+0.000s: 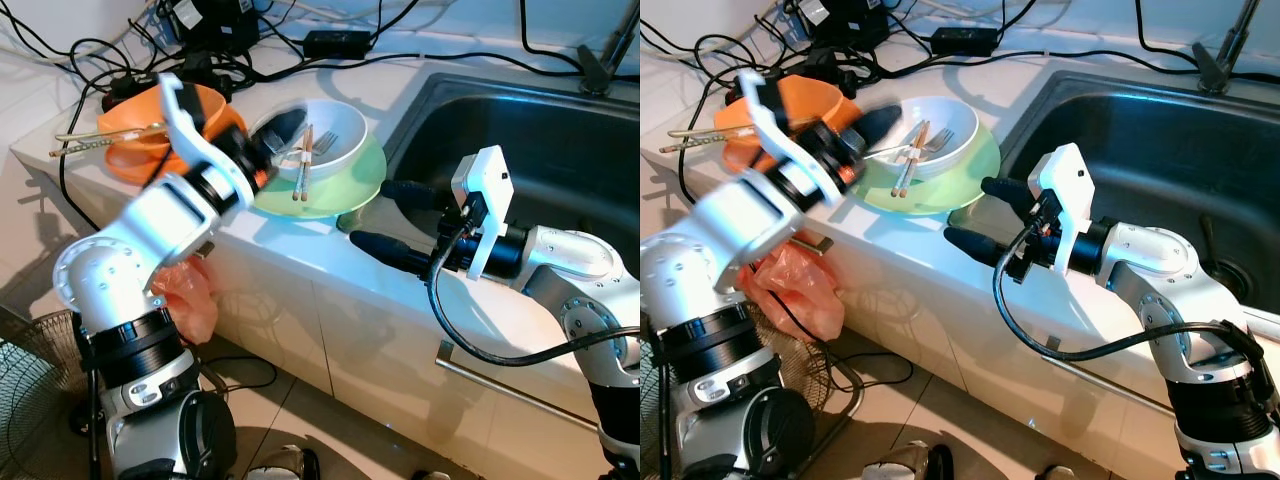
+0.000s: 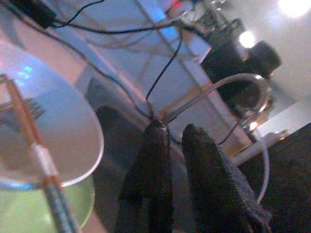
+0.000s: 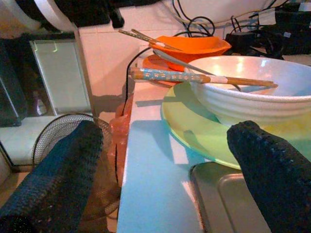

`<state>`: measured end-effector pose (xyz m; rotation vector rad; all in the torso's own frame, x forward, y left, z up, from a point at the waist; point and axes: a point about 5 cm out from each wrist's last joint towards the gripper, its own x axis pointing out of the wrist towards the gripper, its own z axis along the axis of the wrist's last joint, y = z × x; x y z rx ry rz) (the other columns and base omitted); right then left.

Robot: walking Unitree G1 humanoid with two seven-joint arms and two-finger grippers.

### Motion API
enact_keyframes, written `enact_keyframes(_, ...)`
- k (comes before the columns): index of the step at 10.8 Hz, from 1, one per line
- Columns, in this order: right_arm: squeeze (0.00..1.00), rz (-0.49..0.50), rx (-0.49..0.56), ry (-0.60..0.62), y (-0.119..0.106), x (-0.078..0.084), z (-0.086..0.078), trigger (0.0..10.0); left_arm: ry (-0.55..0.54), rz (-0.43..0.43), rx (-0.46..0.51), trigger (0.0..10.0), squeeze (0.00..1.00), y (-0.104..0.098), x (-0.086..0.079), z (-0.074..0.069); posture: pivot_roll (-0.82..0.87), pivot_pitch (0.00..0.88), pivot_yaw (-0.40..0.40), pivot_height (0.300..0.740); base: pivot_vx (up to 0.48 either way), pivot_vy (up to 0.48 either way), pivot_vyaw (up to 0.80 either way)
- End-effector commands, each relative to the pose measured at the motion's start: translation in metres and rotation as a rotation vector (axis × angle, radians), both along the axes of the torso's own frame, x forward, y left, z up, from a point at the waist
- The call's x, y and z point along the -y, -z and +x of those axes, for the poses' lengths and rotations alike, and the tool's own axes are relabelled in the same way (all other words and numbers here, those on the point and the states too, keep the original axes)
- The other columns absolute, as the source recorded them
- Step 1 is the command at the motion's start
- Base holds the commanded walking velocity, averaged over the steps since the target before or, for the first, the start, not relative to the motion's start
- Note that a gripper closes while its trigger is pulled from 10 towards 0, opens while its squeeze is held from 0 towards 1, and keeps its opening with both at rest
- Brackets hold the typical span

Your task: Kitchen organization

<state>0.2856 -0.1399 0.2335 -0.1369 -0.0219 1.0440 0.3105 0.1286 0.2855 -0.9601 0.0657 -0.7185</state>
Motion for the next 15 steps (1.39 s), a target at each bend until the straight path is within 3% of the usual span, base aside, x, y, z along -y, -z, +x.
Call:
enact_keyframes(1,0.0,0.009,0.029,-0.006,-0.006,-0.002,0.002,10.0,-0.006,-0.053,0.05,10.0,1.0,-0.01,-0.005,-0.004,0.11,0.1,0.148,0.74,0.0,0.0,0.0)
enact_keyframes(3,0.0,0.011,0.029,-0.006,-0.006,-0.002,0.003,10.0,-0.001,-0.127,0.072,10.0,1.0,-0.014,-0.011,-0.009,0.11,0.1,0.148,0.74,0.0,0.0,0.0)
enact_keyframes(5,0.0,0.01,0.032,-0.003,-0.006,-0.002,0.004,10.0,0.05,-0.106,0.058,10.0,1.0,0.0,-0.017,-0.023,0.13,0.092,0.165,0.74,0.0,0.0,0.0)
enact_keyframes(11,0.0,0.022,0.045,0.005,-0.007,-0.002,0.011,10.0,0.049,-0.122,0.008,10.0,1.0,0.007,-0.018,-0.028,0.15,0.09,0.143,0.74,0.0,0.0,0.0)
enact_keyframes(15,0.0,0.025,0.048,0.004,-0.007,-0.005,0.013,10.0,0.069,-0.125,-0.086,10.0,1.0,0.021,-0.015,-0.025,0.14,0.1,0.162,0.74,0.0,0.0,0.0)
